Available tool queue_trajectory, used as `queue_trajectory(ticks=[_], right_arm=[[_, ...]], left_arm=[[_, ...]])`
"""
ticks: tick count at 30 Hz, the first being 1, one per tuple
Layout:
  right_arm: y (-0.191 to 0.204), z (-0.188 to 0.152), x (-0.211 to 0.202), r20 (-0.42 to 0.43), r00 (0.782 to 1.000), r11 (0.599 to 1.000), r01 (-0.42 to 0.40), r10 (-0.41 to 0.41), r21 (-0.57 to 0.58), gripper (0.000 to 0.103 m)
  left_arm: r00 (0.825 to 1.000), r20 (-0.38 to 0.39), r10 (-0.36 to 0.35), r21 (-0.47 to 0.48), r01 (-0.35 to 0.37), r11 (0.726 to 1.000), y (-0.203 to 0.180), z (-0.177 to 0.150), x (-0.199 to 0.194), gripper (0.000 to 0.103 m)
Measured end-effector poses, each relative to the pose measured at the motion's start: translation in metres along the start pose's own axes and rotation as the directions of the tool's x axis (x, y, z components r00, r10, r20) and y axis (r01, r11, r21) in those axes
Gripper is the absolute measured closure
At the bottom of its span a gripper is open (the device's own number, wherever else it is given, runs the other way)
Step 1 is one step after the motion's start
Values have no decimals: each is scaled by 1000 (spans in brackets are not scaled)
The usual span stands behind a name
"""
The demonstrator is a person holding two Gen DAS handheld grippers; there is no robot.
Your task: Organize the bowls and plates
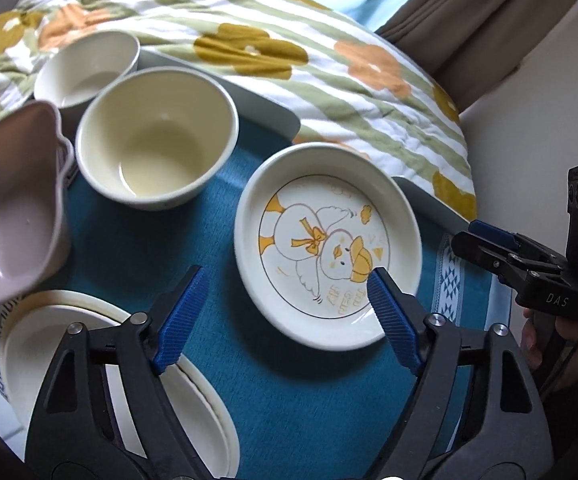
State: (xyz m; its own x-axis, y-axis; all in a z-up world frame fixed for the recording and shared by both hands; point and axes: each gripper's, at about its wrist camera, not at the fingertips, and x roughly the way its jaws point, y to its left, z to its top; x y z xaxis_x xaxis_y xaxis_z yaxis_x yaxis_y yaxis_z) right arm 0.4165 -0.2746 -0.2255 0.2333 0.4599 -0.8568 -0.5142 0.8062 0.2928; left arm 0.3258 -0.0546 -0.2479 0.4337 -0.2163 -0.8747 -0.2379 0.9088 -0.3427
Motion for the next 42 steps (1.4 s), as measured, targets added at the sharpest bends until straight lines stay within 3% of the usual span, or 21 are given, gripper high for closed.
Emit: queue_trajectory(ticks=[4,9,12,14,18,30,37,42], right_arm=[[-5,1,35,-65,996,998,-55,54,-16,49],[-8,3,56,-100,991,995,-96,92,-28,70],[-8,4,62,-103,990,994,-102,97,-44,73],[-8,5,64,-103,990,994,-99,93,-55,78],[-14,5,71,-118,990,995,-85,78,-55,91],[-10,4,59,-85,990,990,-117,110,-80,91],[7,3,22,-21,993,989,-116,115,-93,91],[34,-5,-16,35,994,991,-98,102,-92,91]], left_arm=[[999,-51,18,-51,-21,998,12,-2,31,44],[997,-75,28,-78,-34,996,17,-4,48,60],[996,-85,34,-84,-41,996,18,-5,54,80],[996,-81,43,-79,-49,996,17,-6,55,87],[996,-72,49,-87,-55,995,16,-5,57,88],[996,-23,87,-53,-88,995,6,-1,39,88],[997,34,70,-9,-70,998,0,-5,-8,88],[994,92,62,74,-69,995,-3,-9,-55,87]])
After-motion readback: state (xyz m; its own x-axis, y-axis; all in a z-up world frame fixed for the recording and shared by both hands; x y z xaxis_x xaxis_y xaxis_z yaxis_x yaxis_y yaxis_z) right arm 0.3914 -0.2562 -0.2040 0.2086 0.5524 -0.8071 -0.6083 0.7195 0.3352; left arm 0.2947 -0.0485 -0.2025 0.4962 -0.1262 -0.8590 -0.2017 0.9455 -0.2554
